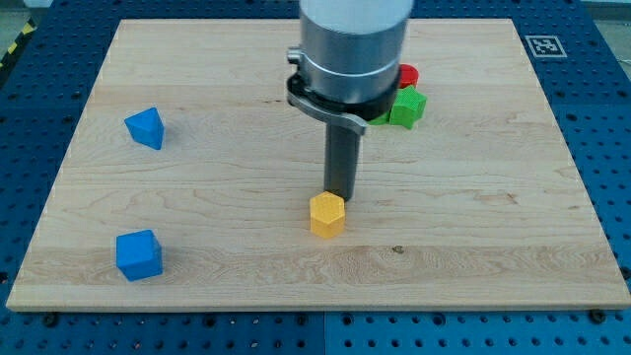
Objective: Push the yellow hexagon towards the bottom center
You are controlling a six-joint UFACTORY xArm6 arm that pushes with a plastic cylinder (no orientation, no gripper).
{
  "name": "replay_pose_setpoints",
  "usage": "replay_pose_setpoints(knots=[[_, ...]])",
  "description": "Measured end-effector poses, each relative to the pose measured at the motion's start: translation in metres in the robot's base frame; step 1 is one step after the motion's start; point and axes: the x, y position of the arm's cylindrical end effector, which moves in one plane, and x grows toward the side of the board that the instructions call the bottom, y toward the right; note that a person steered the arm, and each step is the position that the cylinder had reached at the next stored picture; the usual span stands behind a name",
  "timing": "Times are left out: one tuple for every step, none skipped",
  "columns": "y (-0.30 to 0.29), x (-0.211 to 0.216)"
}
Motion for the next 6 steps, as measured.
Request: replay_pose_setpoints(knots=[[0.032, 0.0], [0.062, 0.019], [0.049, 0.048], [0.006, 0.048], [-0.018, 0.045], [-0.02, 0.053]])
